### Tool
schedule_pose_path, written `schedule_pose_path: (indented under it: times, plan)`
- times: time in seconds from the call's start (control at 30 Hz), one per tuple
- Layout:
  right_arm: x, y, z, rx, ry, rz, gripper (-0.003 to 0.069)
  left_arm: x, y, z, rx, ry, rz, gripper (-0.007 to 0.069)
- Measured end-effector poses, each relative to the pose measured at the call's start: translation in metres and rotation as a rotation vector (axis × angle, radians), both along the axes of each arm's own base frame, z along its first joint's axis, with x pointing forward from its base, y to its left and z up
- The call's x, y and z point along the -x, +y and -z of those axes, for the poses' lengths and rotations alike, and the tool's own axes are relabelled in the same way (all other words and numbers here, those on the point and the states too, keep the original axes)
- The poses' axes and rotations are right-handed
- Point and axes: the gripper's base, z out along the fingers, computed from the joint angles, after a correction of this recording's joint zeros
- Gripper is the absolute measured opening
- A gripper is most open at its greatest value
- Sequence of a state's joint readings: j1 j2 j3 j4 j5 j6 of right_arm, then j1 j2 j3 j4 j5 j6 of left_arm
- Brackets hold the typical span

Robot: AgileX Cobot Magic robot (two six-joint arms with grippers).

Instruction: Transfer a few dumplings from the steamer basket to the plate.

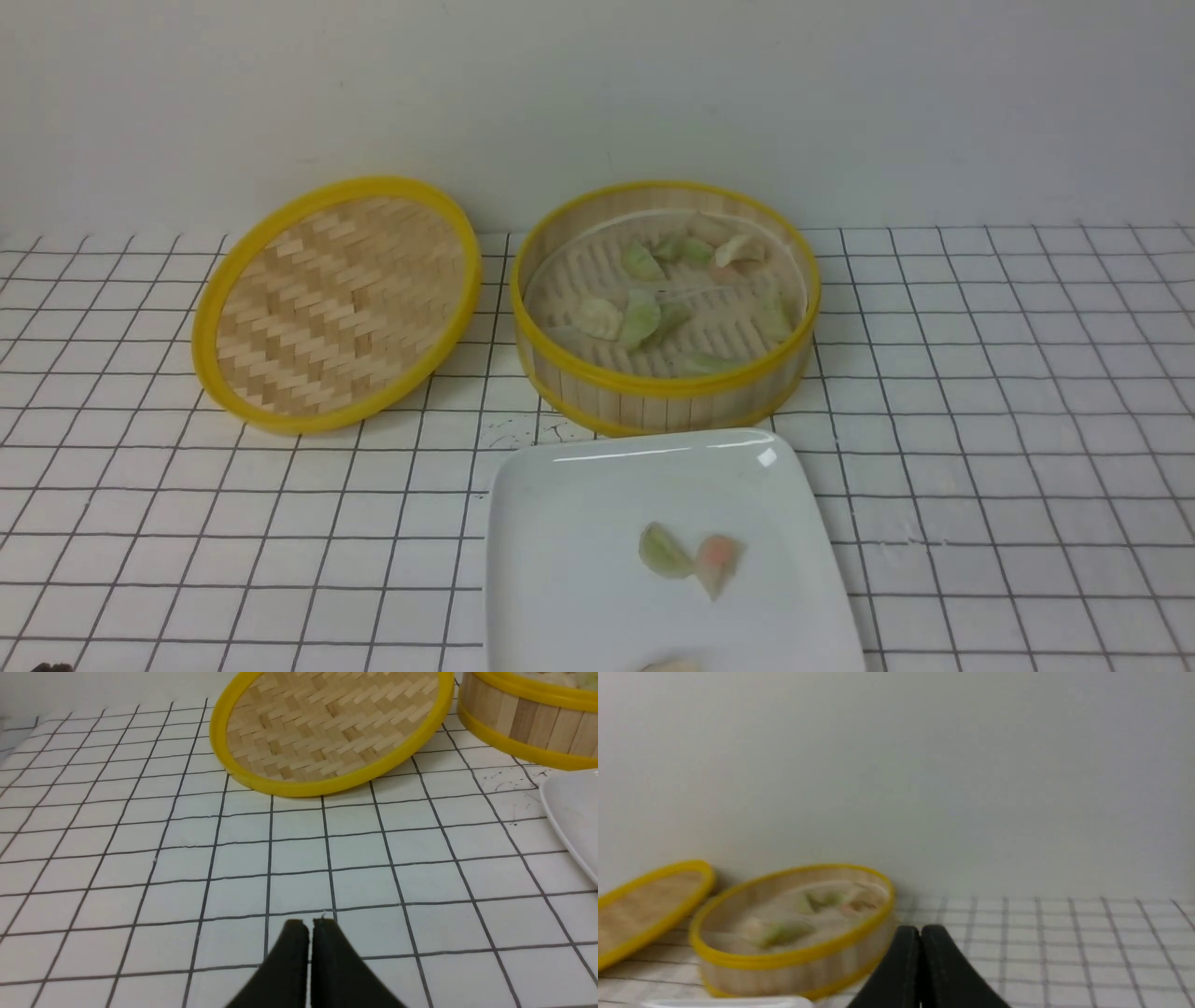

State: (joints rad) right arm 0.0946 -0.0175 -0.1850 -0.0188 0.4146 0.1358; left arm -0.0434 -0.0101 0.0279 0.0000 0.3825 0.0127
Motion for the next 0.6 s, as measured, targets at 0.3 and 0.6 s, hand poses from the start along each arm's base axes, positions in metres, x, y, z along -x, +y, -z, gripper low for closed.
schedule_pose_path:
  times: [0.3, 0.6]
  plan:
    - [-0.011, -0.007, 0.067, 0.02, 0.199, 0.148, -0.001, 0.0, 0.0, 0.0, -0.002, 0.001, 0.001, -0.0006]
    - [-0.012, -0.007, 0.066, 0.023, 0.187, 0.148, -0.001, 0.0, 0.0, 0.0, -0.002, 0.001, 0.001, -0.0006]
